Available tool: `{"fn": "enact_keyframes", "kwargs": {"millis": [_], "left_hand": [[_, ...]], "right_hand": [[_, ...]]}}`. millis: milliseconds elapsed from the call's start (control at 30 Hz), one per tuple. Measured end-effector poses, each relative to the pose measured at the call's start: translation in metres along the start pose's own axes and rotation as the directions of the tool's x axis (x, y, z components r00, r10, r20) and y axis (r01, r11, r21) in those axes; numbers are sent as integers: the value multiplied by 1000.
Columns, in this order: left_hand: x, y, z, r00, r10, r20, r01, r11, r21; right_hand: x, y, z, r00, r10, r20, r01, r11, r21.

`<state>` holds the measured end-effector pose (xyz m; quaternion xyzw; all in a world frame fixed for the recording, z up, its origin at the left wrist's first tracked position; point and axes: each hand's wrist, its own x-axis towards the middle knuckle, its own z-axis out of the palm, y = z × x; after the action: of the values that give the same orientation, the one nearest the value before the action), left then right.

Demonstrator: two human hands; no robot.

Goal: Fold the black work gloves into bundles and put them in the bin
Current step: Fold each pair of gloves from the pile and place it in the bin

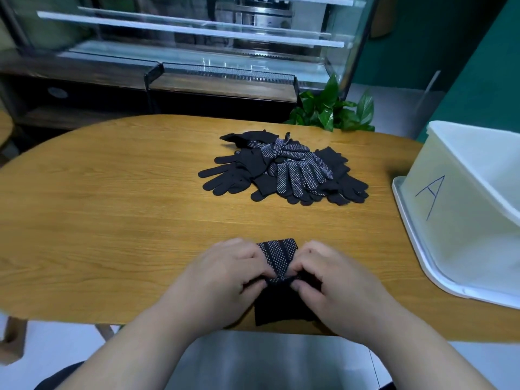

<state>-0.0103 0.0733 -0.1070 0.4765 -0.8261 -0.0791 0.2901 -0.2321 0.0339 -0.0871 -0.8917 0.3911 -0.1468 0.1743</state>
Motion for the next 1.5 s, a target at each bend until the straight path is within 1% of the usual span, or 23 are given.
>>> {"fn": "enact_keyframes", "kwargs": {"millis": [100,133,200,267,300,333,400,467,500,567,633,667,733,833,900,1000,1067,1133,1233,1367,1500], "left_hand": [[-3,2,-4,998,24,62,-23,1000,-8],[-4,2,-5,997,29,66,-26,999,-45],[-5,2,-8,998,34,51,-23,982,-186],[-5,0,-12,1000,-20,10,22,939,-342],[-4,-2,-14,997,-76,-16,63,912,-405],[-3,-4,-14,989,-138,-48,104,895,-433],[0,-11,-13,962,-235,-136,170,911,-377],[3,-21,-11,940,-290,-178,234,931,-282],[3,-26,-10,938,-305,-167,262,935,-238],[3,-31,-9,940,-329,-92,310,935,-171],[3,-35,-9,939,-343,-20,337,932,-134],[4,-36,-8,938,-346,2,344,931,-121],[5,-38,-9,936,-349,47,352,930,-104],[7,-41,-9,941,-328,82,336,935,-113],[7,-40,-9,945,-315,93,325,936,-134],[7,-38,-7,947,-316,63,322,939,-124],[8,-36,-5,939,-342,35,344,933,-107],[9,-35,-3,930,-365,37,366,928,-64],[10,-31,1,931,-362,39,362,932,-2],[12,-25,-1,931,-360,52,360,933,12],[13,-19,-4,930,-356,92,352,934,59]], "right_hand": [[-6,-2,3,1000,5,6,-5,1000,-29],[-7,-2,3,1000,2,0,-2,999,-43],[-9,-1,3,1000,-10,-21,9,999,-44],[-11,0,1,998,-42,-54,41,999,-27],[-11,1,1,996,-56,-71,54,998,-21],[-11,1,1,994,-62,-85,61,998,-9],[-11,2,2,991,-69,-119,72,997,21],[-9,4,3,982,-78,-171,85,996,35],[-8,5,5,975,-76,-210,87,995,43],[-4,7,7,947,-51,-317,68,997,42],[0,10,7,924,-2,-384,8,1000,13],[3,11,7,925,21,-379,-24,1000,-2],[6,11,9,950,44,-309,-52,999,-17],[7,8,13,983,16,-181,-24,999,-44],[8,6,15,992,16,-128,-26,997,-72],[7,8,16,988,17,-152,-26,998,-58],[5,8,15,984,34,-176,-40,999,-30],[4,7,15,982,19,-189,-27,999,-39],[4,5,15,984,-20,-174,8,997,-71],[4,5,14,982,-75,-175,63,995,-73],[6,5,15,989,-76,-128,65,994,-93]]}}
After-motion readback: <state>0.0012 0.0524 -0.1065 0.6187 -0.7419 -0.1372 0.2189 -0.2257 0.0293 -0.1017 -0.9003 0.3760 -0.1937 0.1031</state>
